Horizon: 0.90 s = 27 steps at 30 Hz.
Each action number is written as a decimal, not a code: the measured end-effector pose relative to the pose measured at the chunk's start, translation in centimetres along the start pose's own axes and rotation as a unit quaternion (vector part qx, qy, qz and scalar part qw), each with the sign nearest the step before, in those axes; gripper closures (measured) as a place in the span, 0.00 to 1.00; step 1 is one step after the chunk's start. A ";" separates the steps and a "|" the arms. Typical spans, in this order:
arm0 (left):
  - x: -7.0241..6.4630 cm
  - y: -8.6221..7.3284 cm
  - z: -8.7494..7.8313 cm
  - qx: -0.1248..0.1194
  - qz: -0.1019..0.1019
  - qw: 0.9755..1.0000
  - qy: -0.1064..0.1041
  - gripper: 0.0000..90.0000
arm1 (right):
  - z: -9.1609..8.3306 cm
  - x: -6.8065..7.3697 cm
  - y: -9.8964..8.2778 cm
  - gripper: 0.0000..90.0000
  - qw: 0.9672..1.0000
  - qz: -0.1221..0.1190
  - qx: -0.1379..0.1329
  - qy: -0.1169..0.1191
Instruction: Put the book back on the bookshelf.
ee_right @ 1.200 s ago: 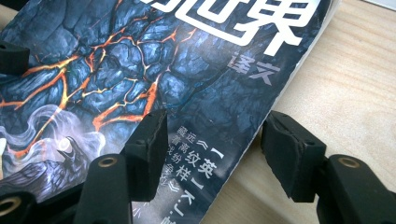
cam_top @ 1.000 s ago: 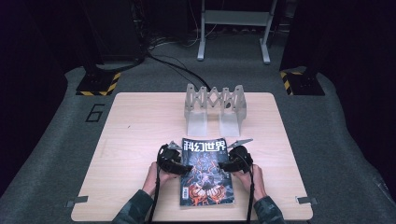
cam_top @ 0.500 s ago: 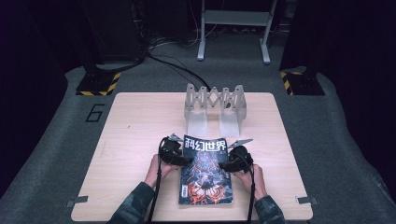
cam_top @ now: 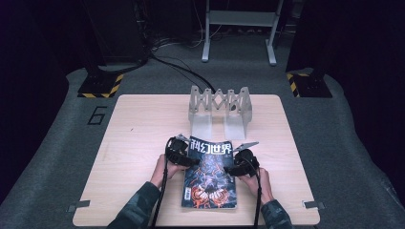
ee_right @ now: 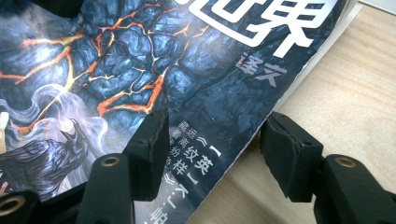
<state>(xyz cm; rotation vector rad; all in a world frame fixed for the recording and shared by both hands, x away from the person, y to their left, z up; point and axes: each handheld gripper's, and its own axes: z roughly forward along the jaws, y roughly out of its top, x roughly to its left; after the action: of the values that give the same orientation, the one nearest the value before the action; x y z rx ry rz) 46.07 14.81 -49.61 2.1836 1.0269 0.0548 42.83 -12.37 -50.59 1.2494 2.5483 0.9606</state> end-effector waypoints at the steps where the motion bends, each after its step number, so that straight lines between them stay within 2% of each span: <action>1: -0.2 0.1 0.1 0.001 0.002 1.000 0.001 0.46 | 0.0 0.0 0.0 0.47 1.000 0.001 -0.003 -0.001; 4: -0.7 0.3 0.6 -0.001 0.007 1.000 0.019 0.48 | 0.0 0.0 -0.1 0.48 1.000 0.002 -0.004 -0.002; 8: -1.1 0.4 0.9 0.005 0.012 1.000 0.015 0.54 | 0.0 0.0 -0.1 0.48 1.000 0.005 -0.006 0.001; 9: -1.3 0.5 1.0 0.007 0.016 1.000 0.020 0.54 | 0.0 0.0 -0.1 0.48 1.000 0.005 -0.006 0.001; 10: -1.4 0.6 1.0 0.022 0.029 0.999 0.018 0.54 | 0.0 -0.1 -0.1 0.48 1.000 0.002 -0.007 0.002; 11: -1.5 0.7 1.1 0.024 0.034 0.999 0.022 0.54 | 0.0 0.0 -0.1 0.48 1.000 0.005 -0.007 0.001; 13: -1.7 0.7 1.2 0.018 0.033 0.999 0.026 0.54 | 0.1 0.0 -0.1 0.48 1.000 0.005 -0.009 0.000; 15: -1.6 0.7 1.0 0.021 0.038 0.999 0.021 0.58 | 0.1 -0.1 -0.1 0.48 1.000 0.001 -0.011 0.002; 19: -1.9 0.7 0.9 0.004 0.027 0.999 0.022 0.65 | 0.1 -0.1 -0.2 0.48 1.000 0.005 -0.014 -0.002; 21: -2.1 0.6 0.6 -0.005 0.028 0.999 0.019 0.69 | 0.1 -0.1 -0.2 0.47 1.000 0.009 -0.015 0.000; 22: -2.2 0.6 0.4 -0.016 0.033 0.999 0.017 0.73 | 0.1 -0.1 -0.2 0.47 1.000 0.013 -0.016 -0.001; 25: -2.6 0.2 0.0 -0.039 0.048 0.998 0.021 0.75 | 0.1 0.0 -0.3 0.45 1.000 0.020 -0.019 0.003; 27: -2.8 -0.1 -0.2 -0.055 0.048 0.997 0.020 0.77 | 0.1 -0.1 -0.3 0.44 1.000 0.017 -0.021 0.004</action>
<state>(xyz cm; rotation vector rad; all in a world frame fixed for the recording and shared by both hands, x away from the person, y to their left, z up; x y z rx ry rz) 44.03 13.07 -48.84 2.1378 0.9184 0.1963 42.76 -12.50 -50.87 1.2853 2.5069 1.0208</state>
